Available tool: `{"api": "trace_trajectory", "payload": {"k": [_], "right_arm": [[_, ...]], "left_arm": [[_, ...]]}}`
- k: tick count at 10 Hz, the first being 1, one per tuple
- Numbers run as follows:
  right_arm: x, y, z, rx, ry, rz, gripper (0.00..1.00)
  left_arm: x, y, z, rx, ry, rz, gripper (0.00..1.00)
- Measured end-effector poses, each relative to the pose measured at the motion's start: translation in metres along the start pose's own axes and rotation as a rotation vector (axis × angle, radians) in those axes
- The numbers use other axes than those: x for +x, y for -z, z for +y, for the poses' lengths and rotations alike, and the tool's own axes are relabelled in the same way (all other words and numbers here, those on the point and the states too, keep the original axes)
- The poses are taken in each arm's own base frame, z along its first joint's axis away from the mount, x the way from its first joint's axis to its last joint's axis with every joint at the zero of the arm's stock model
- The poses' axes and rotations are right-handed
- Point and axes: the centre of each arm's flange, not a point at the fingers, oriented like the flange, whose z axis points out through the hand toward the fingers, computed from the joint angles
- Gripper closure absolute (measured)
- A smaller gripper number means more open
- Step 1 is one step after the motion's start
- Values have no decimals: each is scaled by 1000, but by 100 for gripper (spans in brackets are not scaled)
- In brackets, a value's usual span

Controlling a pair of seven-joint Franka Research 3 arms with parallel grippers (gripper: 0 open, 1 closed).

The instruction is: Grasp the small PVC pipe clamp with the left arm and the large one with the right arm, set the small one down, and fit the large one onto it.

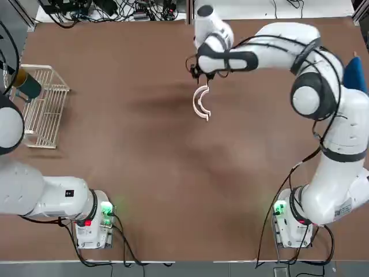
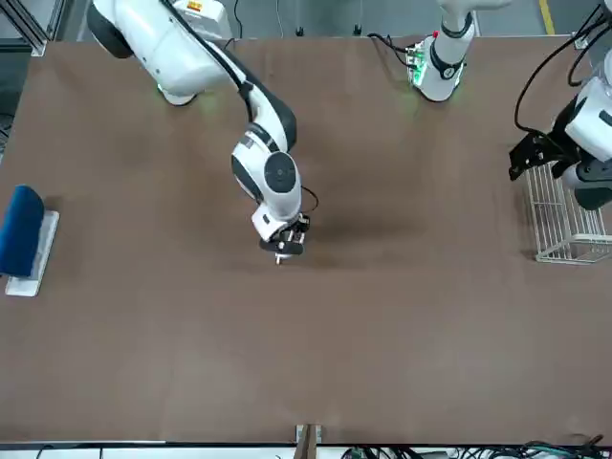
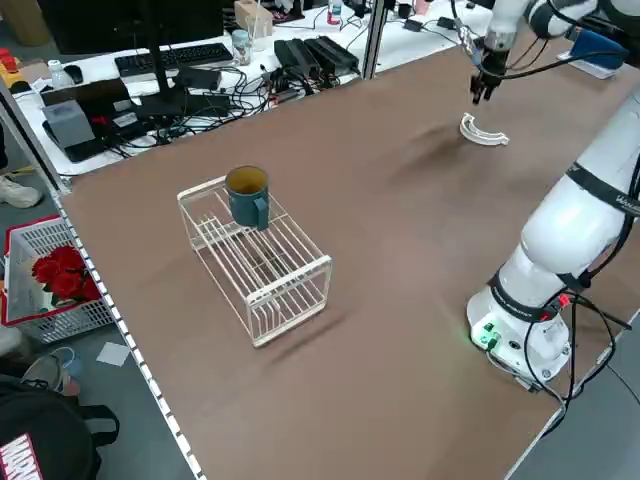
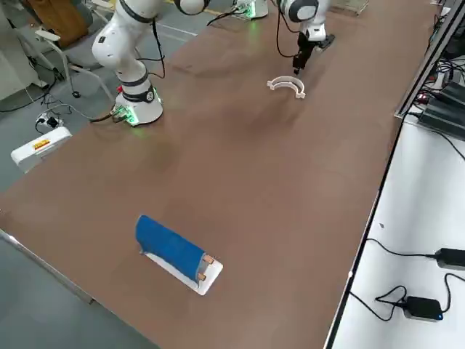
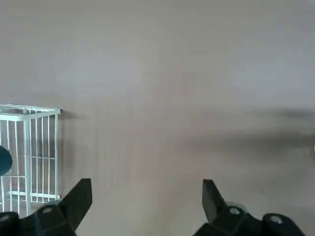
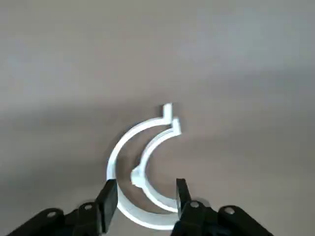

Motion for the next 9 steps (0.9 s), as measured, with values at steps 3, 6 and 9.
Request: {"api": "trace_trajectory", "payload": {"k": [3,6,9], "right_arm": [[41,72,90,-6,37,63,23],[50,131,154,11,43,116,0],[70,184,250,53,57,139,0]], "left_arm": [[-7,19,2,2,-5,-22,1],[-6,20,10,2,-19,-31,1],[-5,22,16,1,-30,-26,1]]}}
